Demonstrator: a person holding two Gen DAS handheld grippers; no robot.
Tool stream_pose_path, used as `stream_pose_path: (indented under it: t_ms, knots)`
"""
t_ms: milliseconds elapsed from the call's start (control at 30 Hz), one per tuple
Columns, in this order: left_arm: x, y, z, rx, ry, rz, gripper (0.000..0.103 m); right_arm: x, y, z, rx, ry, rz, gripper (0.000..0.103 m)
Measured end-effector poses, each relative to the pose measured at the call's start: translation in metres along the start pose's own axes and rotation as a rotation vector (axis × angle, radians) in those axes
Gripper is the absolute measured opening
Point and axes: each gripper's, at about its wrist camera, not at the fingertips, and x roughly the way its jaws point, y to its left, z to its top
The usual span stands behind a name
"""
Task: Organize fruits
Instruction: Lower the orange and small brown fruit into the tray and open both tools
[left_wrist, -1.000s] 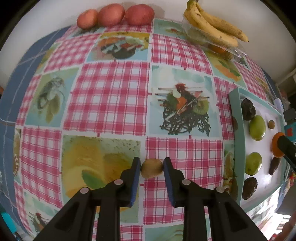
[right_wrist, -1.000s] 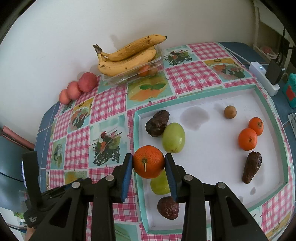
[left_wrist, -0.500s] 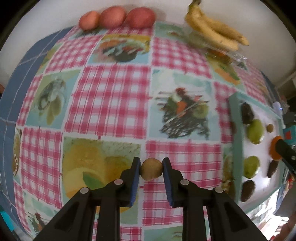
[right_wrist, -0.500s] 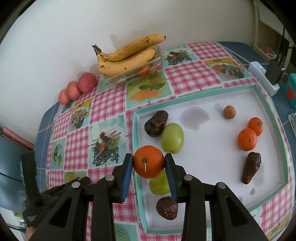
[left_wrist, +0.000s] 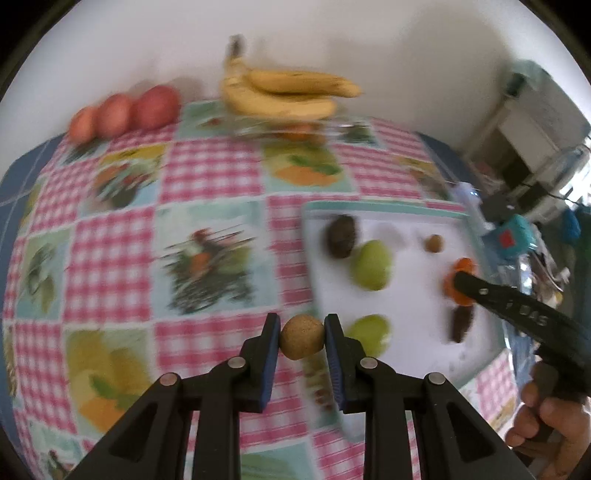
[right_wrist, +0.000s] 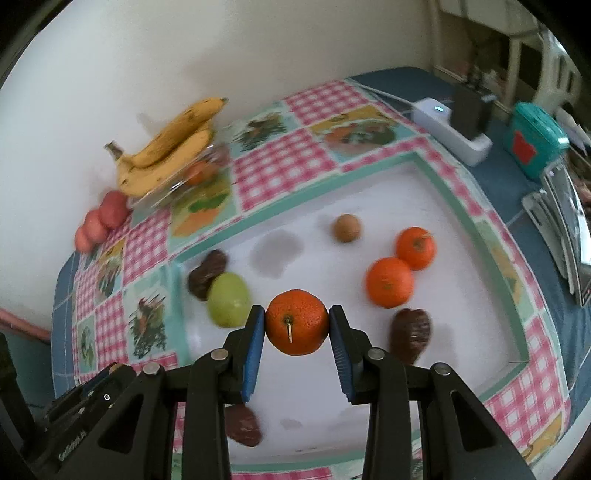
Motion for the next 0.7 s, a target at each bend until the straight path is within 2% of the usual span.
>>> stream_pose_path:
  t_ms: [67, 200, 467, 700]
  knots:
    - [0.009, -0.017, 0.006, 0.041, -0.01, -0.028, 0.026, 0.0, -0.011, 0.002, 0.024, 0.0, 0.0, 0.037]
    - [0.029, -0.028, 0.014, 0.039, 0.007, -0.064, 0.026, 0.001, -0.022, 0.005, 0.041, 0.0, -0.012, 0.037]
    - [0.066, -0.037, 0.019, 0.064, 0.042, -0.011, 0.026, 0.023, -0.031, 0.004, 0.04, 0.062, -0.033, 0.037]
    - [0.08, -0.037, 0.016, 0.072, 0.073, 0.015, 0.026, 0.035, -0.03, 0.0, 0.024, 0.105, -0.064, 0.037]
